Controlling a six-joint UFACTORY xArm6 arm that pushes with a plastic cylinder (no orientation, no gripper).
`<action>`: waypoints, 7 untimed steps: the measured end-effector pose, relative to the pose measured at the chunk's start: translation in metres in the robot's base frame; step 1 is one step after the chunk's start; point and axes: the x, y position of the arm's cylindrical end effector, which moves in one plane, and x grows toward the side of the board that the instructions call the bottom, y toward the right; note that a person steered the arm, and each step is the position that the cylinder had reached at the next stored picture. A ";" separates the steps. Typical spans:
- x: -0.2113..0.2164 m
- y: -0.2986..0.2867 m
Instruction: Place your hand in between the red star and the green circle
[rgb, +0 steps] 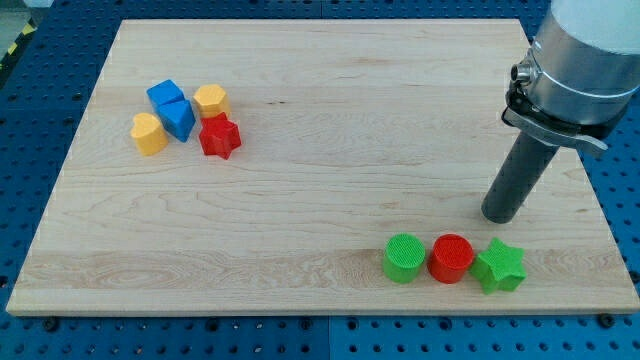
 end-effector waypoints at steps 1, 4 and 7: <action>-0.007 0.000; -0.025 0.071; -0.067 -0.031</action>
